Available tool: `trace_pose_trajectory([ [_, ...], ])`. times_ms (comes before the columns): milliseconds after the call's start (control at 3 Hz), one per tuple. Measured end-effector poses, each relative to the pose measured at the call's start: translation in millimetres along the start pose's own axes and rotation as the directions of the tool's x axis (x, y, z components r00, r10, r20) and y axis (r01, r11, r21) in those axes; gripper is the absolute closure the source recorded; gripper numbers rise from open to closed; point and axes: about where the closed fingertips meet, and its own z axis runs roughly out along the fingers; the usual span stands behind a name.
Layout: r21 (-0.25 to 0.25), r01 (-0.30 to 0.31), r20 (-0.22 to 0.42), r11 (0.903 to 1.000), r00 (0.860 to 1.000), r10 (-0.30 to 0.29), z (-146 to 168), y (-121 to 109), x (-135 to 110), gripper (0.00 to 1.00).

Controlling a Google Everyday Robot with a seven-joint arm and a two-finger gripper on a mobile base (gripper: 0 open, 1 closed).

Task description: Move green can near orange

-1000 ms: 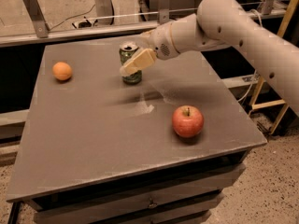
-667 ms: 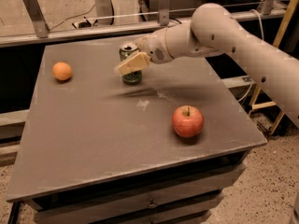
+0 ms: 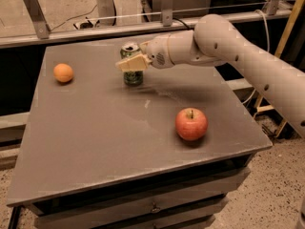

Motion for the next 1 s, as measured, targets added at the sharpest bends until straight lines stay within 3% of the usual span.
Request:
trace_pose_trajectory([
  [333, -0.028, 0.000, 0.056, 0.9996, 0.998, 0.001, 9, -6, -13, 0.86],
  [667, -0.055, 0.058, 0.108, 0.9968, 0.993, -0.052, 19, -18, -59, 1.00],
  [1000, -0.093, 0.105, 0.117, 0.9901, 0.989, -0.094, 37, -17, -94, 1.00],
])
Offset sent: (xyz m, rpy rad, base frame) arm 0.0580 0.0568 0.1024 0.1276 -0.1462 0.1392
